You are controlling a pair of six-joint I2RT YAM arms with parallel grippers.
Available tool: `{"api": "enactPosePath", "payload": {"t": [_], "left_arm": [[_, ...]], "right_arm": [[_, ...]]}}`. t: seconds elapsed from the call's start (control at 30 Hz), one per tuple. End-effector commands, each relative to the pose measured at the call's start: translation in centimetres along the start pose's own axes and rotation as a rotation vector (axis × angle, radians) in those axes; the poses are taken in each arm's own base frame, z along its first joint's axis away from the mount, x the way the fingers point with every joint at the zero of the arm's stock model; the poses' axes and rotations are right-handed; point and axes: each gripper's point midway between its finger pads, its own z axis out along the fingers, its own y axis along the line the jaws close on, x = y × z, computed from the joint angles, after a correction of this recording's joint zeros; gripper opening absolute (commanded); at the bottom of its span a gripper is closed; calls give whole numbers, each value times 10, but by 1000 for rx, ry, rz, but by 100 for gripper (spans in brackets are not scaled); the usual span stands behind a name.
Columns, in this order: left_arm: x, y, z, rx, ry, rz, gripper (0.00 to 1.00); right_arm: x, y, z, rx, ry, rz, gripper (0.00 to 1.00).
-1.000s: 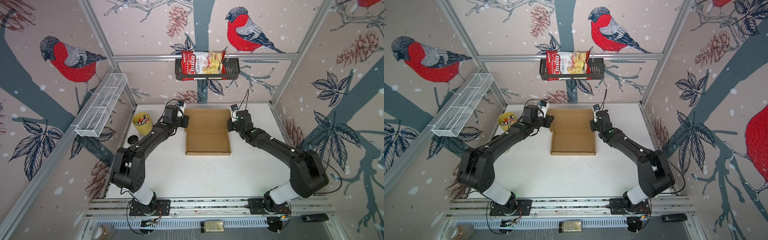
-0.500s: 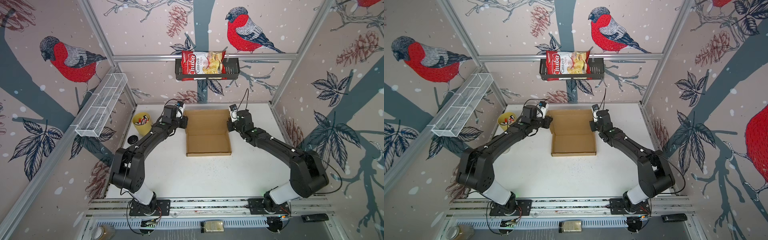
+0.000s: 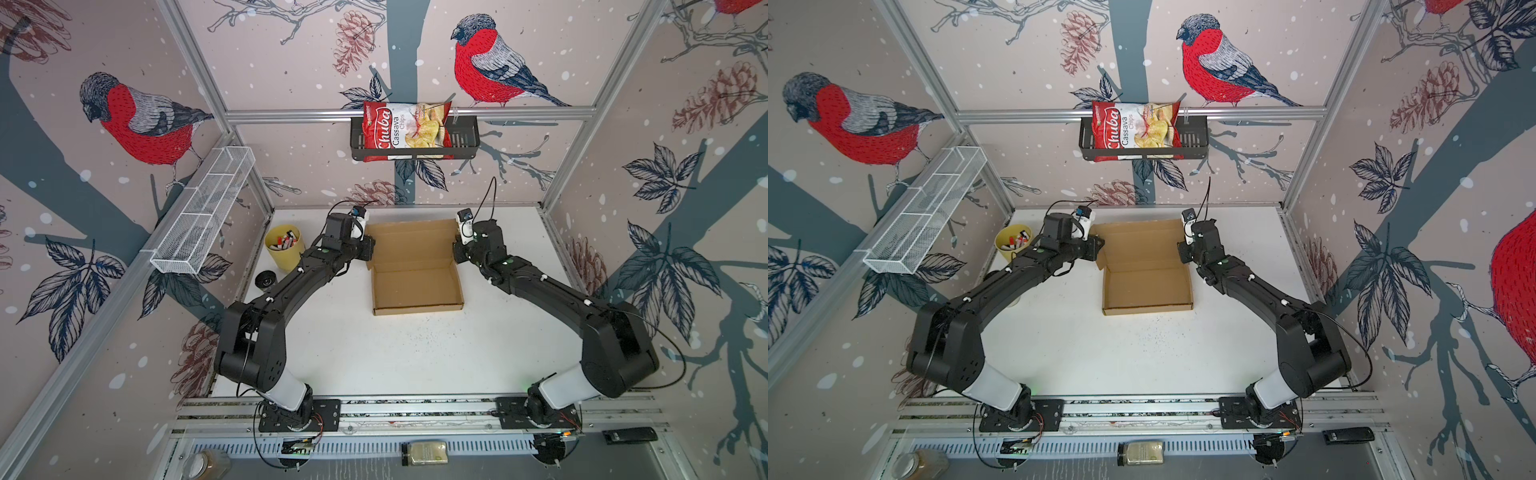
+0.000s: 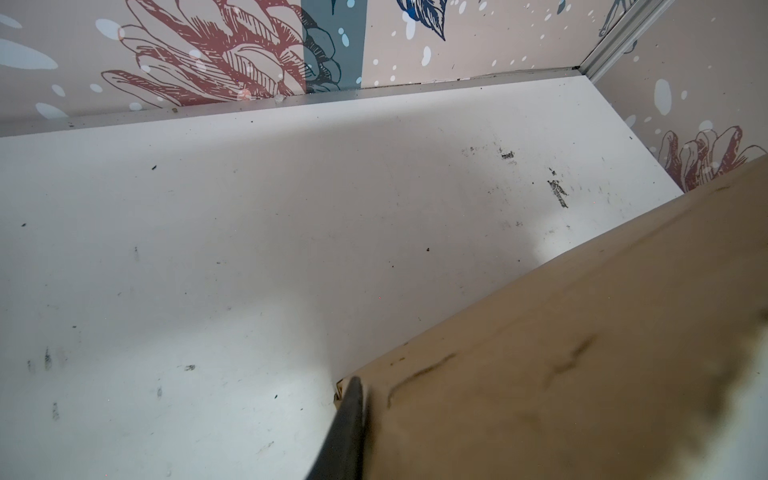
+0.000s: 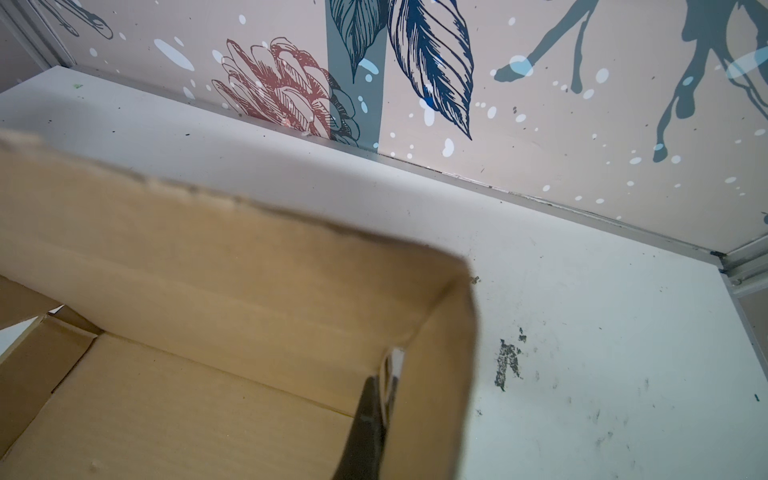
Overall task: Fold the paper box
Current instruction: 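Lower the gripped lid toward the tray with both grippers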
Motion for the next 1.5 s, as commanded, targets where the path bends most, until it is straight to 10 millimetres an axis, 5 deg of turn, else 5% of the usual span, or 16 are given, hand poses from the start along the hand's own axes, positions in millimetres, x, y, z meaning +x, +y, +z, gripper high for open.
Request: {"api": "enactPosePath", "payload": {"t": [0.0, 0.27, 0.5, 0.93, 1.47], "left_arm": [[0, 1, -4, -7, -2, -14, 27], [4, 3, -7, -23, 11, -14, 8], [11, 0, -9, -4, 19, -29, 17], [-7, -23, -7, 63, -61, -86, 2], [13, -40, -12, 121, -116, -173, 0]], "right_arm": [[-6, -1, -1, 9, -22, -3, 6], [-3, 0, 0, 9, -15, 0, 5], [-6, -1, -3, 10, -31, 14, 4], [-1, 8, -11, 12, -37, 89, 1], [12, 14, -35, 61, -130, 308, 1]]}}
